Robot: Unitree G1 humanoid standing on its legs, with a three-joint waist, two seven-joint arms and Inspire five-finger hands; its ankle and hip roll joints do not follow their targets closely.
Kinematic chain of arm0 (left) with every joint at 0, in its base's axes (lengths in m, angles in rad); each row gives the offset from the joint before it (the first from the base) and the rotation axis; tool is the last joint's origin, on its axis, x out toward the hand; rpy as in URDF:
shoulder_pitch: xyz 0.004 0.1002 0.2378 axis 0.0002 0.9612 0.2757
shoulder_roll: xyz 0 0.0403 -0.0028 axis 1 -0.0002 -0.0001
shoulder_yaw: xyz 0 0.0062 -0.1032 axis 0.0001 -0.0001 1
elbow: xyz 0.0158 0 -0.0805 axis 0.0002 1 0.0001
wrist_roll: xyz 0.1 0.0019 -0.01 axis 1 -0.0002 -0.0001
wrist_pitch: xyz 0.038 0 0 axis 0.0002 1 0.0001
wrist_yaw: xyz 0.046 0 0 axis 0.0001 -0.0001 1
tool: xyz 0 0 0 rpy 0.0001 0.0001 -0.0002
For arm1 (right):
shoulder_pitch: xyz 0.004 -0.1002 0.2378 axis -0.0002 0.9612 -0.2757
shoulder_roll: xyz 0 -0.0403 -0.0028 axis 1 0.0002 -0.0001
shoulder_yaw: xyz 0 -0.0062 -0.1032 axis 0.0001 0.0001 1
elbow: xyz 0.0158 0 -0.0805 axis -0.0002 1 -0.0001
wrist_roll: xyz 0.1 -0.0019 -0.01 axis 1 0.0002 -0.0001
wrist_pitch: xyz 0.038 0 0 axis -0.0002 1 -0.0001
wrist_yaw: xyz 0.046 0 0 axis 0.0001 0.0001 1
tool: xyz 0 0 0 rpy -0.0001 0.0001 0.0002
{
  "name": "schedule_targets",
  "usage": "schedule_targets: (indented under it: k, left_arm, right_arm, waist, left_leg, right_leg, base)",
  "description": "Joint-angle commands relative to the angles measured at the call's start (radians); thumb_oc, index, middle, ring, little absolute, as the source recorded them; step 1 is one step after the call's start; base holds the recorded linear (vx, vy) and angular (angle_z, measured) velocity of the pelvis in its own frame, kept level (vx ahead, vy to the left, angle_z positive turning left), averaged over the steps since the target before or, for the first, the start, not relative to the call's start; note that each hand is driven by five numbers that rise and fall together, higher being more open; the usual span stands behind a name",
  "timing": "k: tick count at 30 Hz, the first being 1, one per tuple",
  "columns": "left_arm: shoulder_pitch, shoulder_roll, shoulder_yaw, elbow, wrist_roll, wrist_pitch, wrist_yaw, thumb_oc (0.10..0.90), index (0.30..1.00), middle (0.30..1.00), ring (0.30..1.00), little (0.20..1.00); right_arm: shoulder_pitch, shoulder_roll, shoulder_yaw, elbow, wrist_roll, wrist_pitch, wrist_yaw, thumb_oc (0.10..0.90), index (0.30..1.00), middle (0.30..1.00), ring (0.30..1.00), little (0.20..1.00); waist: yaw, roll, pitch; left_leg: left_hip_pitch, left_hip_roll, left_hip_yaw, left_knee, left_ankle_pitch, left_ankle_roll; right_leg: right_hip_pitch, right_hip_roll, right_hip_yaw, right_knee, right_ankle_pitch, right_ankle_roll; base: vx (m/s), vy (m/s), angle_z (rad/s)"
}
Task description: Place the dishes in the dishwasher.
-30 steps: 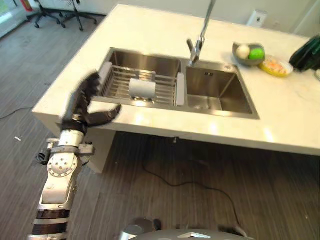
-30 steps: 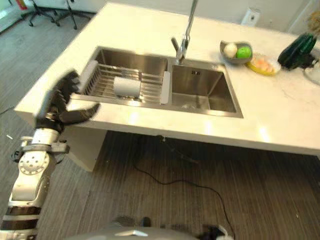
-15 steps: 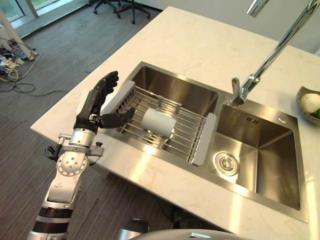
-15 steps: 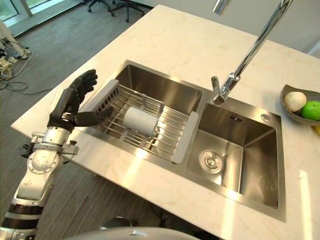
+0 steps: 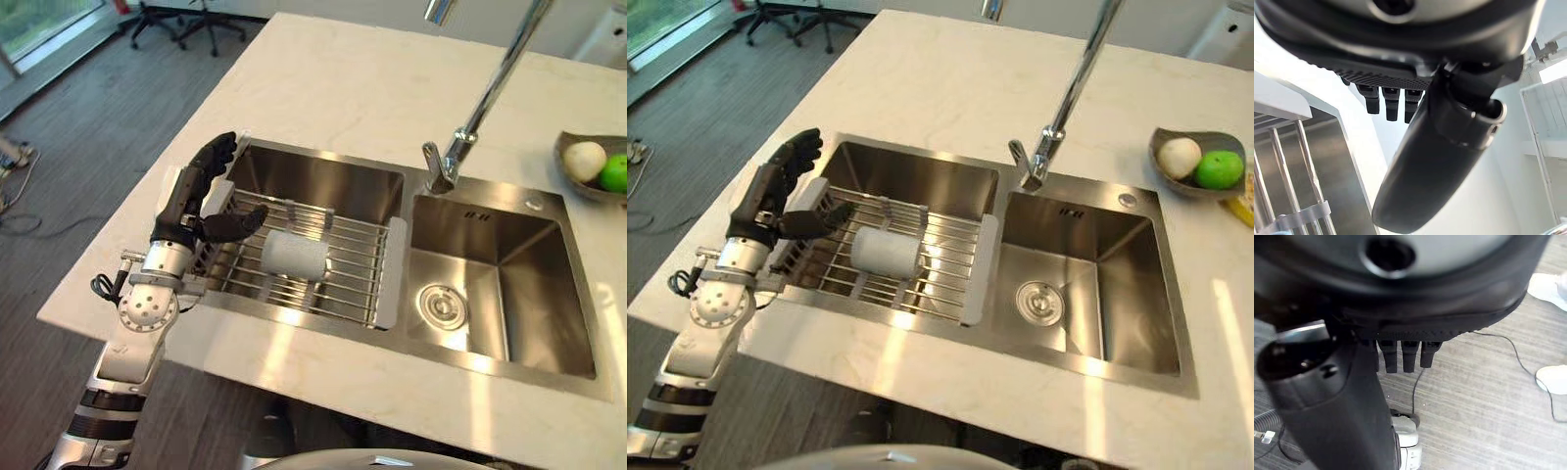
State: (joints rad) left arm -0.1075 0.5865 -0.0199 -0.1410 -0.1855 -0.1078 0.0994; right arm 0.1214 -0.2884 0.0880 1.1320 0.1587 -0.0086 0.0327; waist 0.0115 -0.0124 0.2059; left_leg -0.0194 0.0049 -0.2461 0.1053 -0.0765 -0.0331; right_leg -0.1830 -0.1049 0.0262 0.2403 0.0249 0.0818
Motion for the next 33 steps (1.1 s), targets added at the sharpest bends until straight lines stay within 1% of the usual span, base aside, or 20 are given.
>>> schedule_targets:
  k: [1,2,3,4,5,6,7,10,13,14,15,16,17,18,21,26,28,33]
  left_arm:
    - [-0.066,0.073,0.057,-0.141,0.027,-0.102,-0.007,0.8,0.9,0.9,0.9,0.9]
    - [-0.066,0.073,0.057,-0.141,0.027,-0.102,-0.007,0.8,0.9,0.9,0.9,0.9]
    - [-0.057,0.081,0.065,-0.143,0.035,-0.103,-0.004,0.8,0.9,0.9,0.9,0.9]
    - [-0.047,0.085,0.079,-0.142,0.043,-0.106,0.003,0.8,0.9,0.9,0.9,0.9]
    - [-0.039,0.089,0.088,-0.147,0.047,-0.108,0.003,0.8,0.9,0.9,0.9,0.9]
    - [-0.035,0.094,0.094,-0.151,0.05,-0.109,0.001,0.8,0.9,0.9,0.9,0.9]
    - [-0.035,0.094,0.094,-0.151,0.05,-0.11,0.001,0.8,0.9,0.9,0.9,0.9]
    - [-0.018,0.104,0.103,-0.158,0.058,-0.115,-0.003,0.8,0.9,0.9,0.9,0.9]
    - [-0.013,0.13,0.096,-0.17,0.091,-0.12,-0.013,0.8,0.9,0.9,0.9,0.9]
    - [-0.015,0.135,0.09,-0.173,0.105,-0.116,-0.02,0.8,0.9,0.9,0.9,0.9]
    - [-0.014,0.139,0.074,-0.182,0.127,-0.113,-0.033,0.8,0.9,0.9,0.9,0.9]
    - [-0.014,0.131,0.063,-0.193,0.127,-0.119,-0.033,0.8,0.9,0.9,0.9,0.9]
    - [-0.016,0.127,0.049,-0.185,0.13,-0.125,-0.036,0.8,0.9,0.9,0.9,0.9]
    - [-0.016,0.127,0.048,-0.184,0.13,-0.125,-0.036,0.8,0.9,0.9,0.9,0.9]
    - [-0.012,0.131,0.04,-0.165,0.113,-0.133,-0.031,0.8,0.9,0.9,0.9,0.9]
    - [-0.02,0.117,0.03,-0.156,0.109,-0.138,-0.014,0.8,0.9,0.9,0.9,0.9]
    - [-0.036,0.103,0.012,-0.15,0.101,-0.138,-0.006,0.8,0.9,0.9,0.9,0.9]
    - [-0.059,0.111,-0.024,-0.137,0.108,-0.133,-0.013,0.8,0.9,0.9,0.9,0.9]
  right_arm:
    - [0.04,0.044,0.063,0.0,0.007,0.0,0.012,0.8,0.9,0.9,0.9,0.9]
    - [0.04,0.044,0.063,0.0,0.007,0.0,0.012,0.8,0.9,0.9,0.9,0.9]
    - [0.035,0.043,0.076,-0.009,-0.008,-0.001,0.014,0.8,0.9,0.9,0.9,0.9]
    - [0.028,0.041,0.087,-0.024,-0.019,0.0,0.015,0.8,0.9,0.9,0.9,0.9]
    - [0.024,0.039,0.092,-0.032,-0.027,-0.002,0.015,0.8,0.9,0.9,0.9,0.9]
    - [0.021,0.037,0.096,-0.038,-0.031,-0.004,0.017,0.8,0.9,0.9,0.9,0.9]
    - [0.021,0.036,0.096,-0.038,-0.031,-0.003,0.017,0.8,0.9,0.9,0.9,0.9]
    - [0.041,0.026,0.096,-0.057,-0.043,-0.011,0.023,0.8,0.9,0.9,0.9,0.9]
    - [0.065,0.021,0.098,-0.06,-0.049,-0.018,0.03,0.8,0.9,0.9,0.9,0.9]
    - [0.031,0.009,0.096,-0.045,-0.05,-0.012,0.024,0.8,0.9,0.9,0.9,0.9]
    - [0.017,0.012,0.093,-0.04,-0.043,-0.021,0.021,0.8,0.9,0.9,0.9,0.9]
    - [0.01,0.022,0.091,-0.027,-0.038,-0.017,0.012,0.8,0.9,0.9,0.9,0.9]
    - [-0.001,0.034,0.103,-0.02,-0.035,-0.016,0.017,0.8,0.9,0.9,0.9,0.9]
    - [-0.001,0.034,0.103,-0.02,-0.035,-0.016,0.017,0.8,0.9,0.9,0.9,0.9]
    - [0.0,0.045,0.133,-0.026,-0.042,-0.016,0.029,0.8,0.9,0.9,0.9,0.9]
    - [0.018,0.054,0.159,-0.053,-0.045,-0.021,0.031,0.8,0.9,0.9,0.9,0.9]
    - [0.021,0.064,0.17,-0.051,-0.042,-0.024,0.027,0.8,0.9,0.9,0.9,0.9]
    - [0.02,0.079,0.185,-0.046,-0.041,-0.025,0.025,0.8,0.9,0.9,0.9,0.9]
  waist:
    - [-0.022,-0.042,-0.042]
    - [-0.022,-0.042,-0.042]
    - [-0.029,-0.044,-0.022]
    - [-0.022,-0.044,-0.007]
    - [-0.019,-0.041,-0.004]
    - [-0.019,-0.037,0.002]
    - [-0.017,-0.037,0.001]
    - [-0.01,-0.036,-0.009]
    - [-0.004,-0.03,-0.026]
    - [0.011,-0.034,-0.041]
    - [0.037,-0.036,-0.061]
    - [0.044,-0.033,-0.069]
    - [0.05,-0.028,-0.088]
    - [0.051,-0.028,-0.089]
    - [0.046,-0.017,-0.094]
    - [0.036,-0.014,-0.091]
    - [0.034,-0.014,-0.09]
    - [0.031,-0.009,-0.097]
  left_leg:
    - [0.003,-0.03,0.051,0.01,-0.049,0.011]
    - [0.003,-0.03,0.051,0.01,-0.049,0.011]
    - [0.0,-0.037,0.089,0.025,-0.069,0.022]
    - [-0.014,-0.032,0.13,0.036,-0.065,0.026]
    - [-0.02,-0.028,0.152,0.035,-0.068,0.031]
    - [-0.035,-0.024,0.171,0.03,-0.061,0.037]
    - [-0.036,-0.024,0.173,0.03,-0.062,0.037]
    - [-0.059,-0.035,0.2,-0.004,-0.034,0.057]
    - [-0.057,-0.034,0.222,-0.048,-0.009,0.065]
    - [-0.053,-0.043,0.218,-0.059,-0.005,0.065]
    - [-0.049,-0.056,0.216,-0.074,0.002,0.066]
    - [-0.038,-0.064,0.216,-0.098,0.014,0.064]
    - [-0.024,-0.066,0.225,-0.139,0.029,0.056]
    - [-0.02,-0.065,0.225,-0.145,0.031,0.056]
    - [0.018,-0.05,0.225,-0.173,0.039,0.044]
    - [0.037,-0.041,0.205,-0.185,0.046,0.034]
    - [0.046,-0.037,0.195,-0.187,0.049,0.028]
    - [0.053,-0.028,0.195,-0.193,0.059,0.019]
  right_leg:
    - [0.067,-0.064,0.06,-0.108,0.036,0.104]
    - [0.067,-0.064,0.06,-0.108,0.036,0.104]
    - [0.043,-0.073,0.071,-0.13,0.111,0.123]
    - [0.026,-0.075,0.061,-0.155,0.138,0.126]
    - [0.018,-0.077,0.037,-0.164,0.142,0.129]
    - [0.01,-0.068,0.025,-0.161,0.132,0.125]
    - [0.007,-0.067,0.027,-0.159,0.131,0.125]
    - [0.043,-0.038,0.024,-0.11,0.062,0.103]
    - [0.088,-0.007,0.018,-0.057,-0.015,0.087]
    - [0.114,-0.005,0.012,-0.063,-0.029,0.085]
    - [0.153,-0.013,-0.006,-0.084,-0.042,0.087]
    - [0.161,-0.021,-0.015,-0.103,-0.035,0.09]
    - [0.179,-0.028,-0.022,-0.159,-0.044,0.1]
    - [0.182,-0.028,-0.022,-0.163,-0.043,0.1]
    - [0.206,-0.015,-0.026,-0.219,-0.041,0.095]
    - [0.235,-0.006,-0.04,-0.254,-0.04,0.084]
    - [0.248,0.0,-0.045,-0.272,-0.041,0.08]
    - [0.263,0.006,-0.057,-0.299,-0.031,0.076]
  base:
    - [-0.11,0.198,-0.19]
    - [-0.19,0.199,-0.67]
    - [-0.29,0.193,-0.82]
    - [-0.37,0.253,-1.24]
    - [-0.33,0.196,-1.06]
    - [-0.17,0.121,-1.52]
    - [-0.17,0.118,-1.54]
    - [-0.16,0.113,-0.69]
    - [-0.09,0.051,-0.22]
    - [0.04,-0.005,-0.26]
    - [0.07,-0.025,-0.32]
    - [0.08,-0.023,-0.41]
    - [0.05,-0.016,-0.2]
    - [0.1,-0.059,0.07]
    - [0.08,-0.099,0.34]
    - [0.03,-0.085,0.03]
    - [0.03,-0.081,0.13]
    - [0.01,-0.054,0.1]
